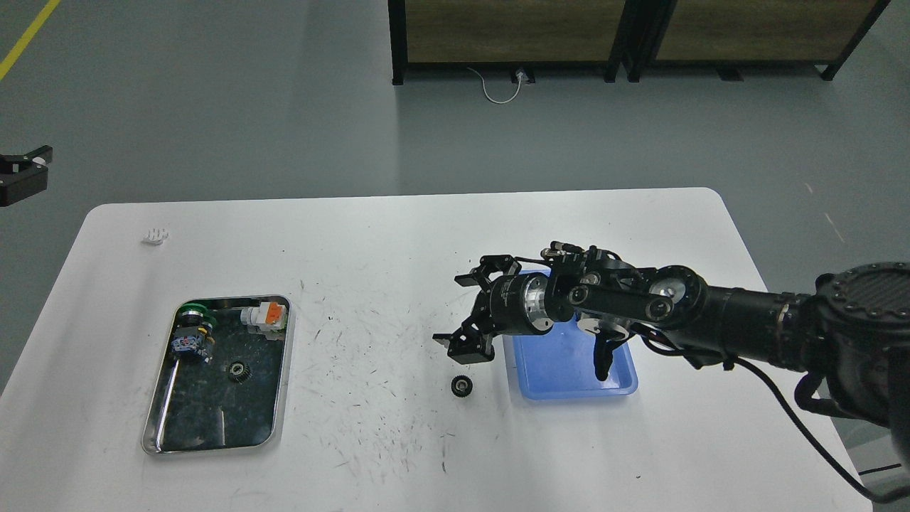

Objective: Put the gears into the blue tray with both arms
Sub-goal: 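Reach the right gripper to the black gear beside the blue tray, then grasp the black gear with the right gripper and lift it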

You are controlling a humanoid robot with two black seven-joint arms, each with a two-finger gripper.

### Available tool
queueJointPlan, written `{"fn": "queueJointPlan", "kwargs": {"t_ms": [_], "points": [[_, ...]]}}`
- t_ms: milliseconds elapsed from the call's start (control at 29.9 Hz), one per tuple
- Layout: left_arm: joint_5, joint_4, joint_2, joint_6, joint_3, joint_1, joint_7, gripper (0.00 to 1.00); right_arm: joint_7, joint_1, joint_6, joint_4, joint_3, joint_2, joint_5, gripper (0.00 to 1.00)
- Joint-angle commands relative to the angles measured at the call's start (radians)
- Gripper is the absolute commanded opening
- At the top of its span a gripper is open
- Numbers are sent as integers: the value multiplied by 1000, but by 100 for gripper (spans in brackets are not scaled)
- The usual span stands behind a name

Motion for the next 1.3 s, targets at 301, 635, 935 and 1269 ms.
{"fn": "queueJointPlan", "kwargs": {"t_ms": [301,635,935,1269], "points": [[0,0,18,-3,3,1,0,98,-9,-55,0,-2,-37,23,14,100],[0,0,21,-1,8,1,2,98,-24,-95,-11,-5,-37,20,15,100],[0,0,23,-1,8,1,0,98,-15,-113,-17,-12,-28,25,11,95],[2,1,29,0,13,1,0,98,-17,-112,0,-12,-25,19,9,76]]}}
